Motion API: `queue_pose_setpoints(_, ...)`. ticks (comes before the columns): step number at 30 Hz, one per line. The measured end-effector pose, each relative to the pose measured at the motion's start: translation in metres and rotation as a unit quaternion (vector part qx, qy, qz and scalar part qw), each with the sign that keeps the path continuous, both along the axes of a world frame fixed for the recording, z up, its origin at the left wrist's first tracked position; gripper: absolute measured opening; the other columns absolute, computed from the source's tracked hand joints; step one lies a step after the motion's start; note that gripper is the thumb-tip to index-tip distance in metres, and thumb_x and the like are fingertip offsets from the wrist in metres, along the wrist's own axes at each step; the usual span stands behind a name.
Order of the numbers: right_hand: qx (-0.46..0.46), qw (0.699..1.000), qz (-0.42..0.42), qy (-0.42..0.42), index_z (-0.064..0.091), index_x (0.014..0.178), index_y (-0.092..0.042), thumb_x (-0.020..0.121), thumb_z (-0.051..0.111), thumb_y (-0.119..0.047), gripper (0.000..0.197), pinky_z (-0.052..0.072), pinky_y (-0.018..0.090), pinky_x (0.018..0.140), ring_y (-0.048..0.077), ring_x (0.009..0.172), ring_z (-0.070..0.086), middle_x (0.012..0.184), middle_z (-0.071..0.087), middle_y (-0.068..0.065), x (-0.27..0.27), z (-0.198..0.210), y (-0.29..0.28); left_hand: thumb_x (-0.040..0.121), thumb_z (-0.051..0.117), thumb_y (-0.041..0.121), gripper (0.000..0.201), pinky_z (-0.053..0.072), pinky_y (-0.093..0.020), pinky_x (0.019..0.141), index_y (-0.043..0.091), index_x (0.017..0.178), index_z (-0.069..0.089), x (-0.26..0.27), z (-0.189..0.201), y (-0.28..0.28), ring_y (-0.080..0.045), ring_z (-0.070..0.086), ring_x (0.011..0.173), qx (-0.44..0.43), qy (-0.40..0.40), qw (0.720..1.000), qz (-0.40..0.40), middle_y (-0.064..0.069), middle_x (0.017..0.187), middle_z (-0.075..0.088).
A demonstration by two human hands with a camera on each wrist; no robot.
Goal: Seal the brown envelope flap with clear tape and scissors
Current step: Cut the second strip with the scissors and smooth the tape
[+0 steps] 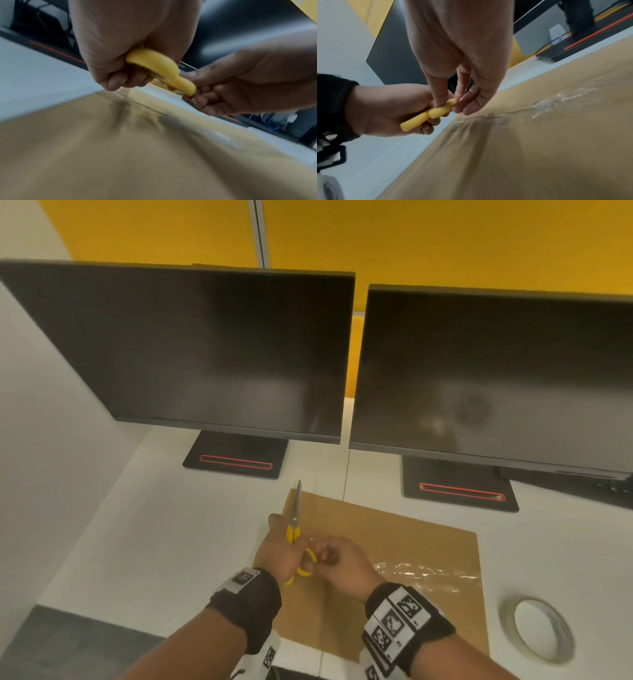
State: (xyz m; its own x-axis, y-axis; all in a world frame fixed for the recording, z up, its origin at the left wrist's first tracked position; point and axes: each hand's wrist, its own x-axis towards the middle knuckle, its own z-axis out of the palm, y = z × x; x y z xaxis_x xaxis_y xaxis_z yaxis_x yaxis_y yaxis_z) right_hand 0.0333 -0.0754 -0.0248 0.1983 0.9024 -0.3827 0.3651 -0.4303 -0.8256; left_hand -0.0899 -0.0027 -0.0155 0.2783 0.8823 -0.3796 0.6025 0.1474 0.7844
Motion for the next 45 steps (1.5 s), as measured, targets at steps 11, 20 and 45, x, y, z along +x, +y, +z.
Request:
queue_pose_setpoints(11, -0.003, 0.945, 0.147, -0.292, 0.05, 0.132, -0.019, 0.091, 0.045, -0.016, 0.042, 0.03, 0.035, 0.111, 0.025, 0.13, 0.037, 0.143, 0.037, 0.005, -0.02, -0.004, 0.01, 0.079, 0.068, 0.023, 0.029, 0.046, -0.038, 0.08, 0.015, 0.103, 0.053, -0.078, -0.029, 0.043, -0.026, 0.05, 0.091, 0.15, 0.151, 0.976, 0.038, -0.001, 0.097, 0.044)
queue_pose_setpoints(20, -0.038, 0.93, 0.163, -0.326, 0.029, 0.147, -0.026, 0.097, 0.035, -0.017, 0.051, 0.008, 0.037, 0.12, 0.021, 0.145, 0.015, 0.158, 0.019, -0.001, -0.022, -0.008, 0.011, 0.085, 0.061, 0.037, 0.025, 0.045, -0.036, 0.081, 0.023, 0.106, 0.057, -0.096, -0.044, 0.048, -0.023, 0.051, 0.099, 0.158, 0.197, 0.968, 0.003, 0.0, 0.102, 0.052)
queue_pose_setpoints(45, -0.103, 0.924, 0.195, -0.311, 0.005, 0.151, -0.026, 0.099, 0.032, -0.032, 0.059, 0.005, 0.038, 0.119, 0.017, 0.149, -0.001, 0.161, -0.004, -0.006, 0.048, -0.009, -0.065, 0.1, 0.035, 0.037, 0.066, 0.004, -0.045, 0.117, 0.027, 0.152, -0.005, 0.038, -0.01, -0.045, -0.022, -0.014, 0.147, 0.123, 0.325, 0.79, -0.505, -0.001, 0.158, -0.021)
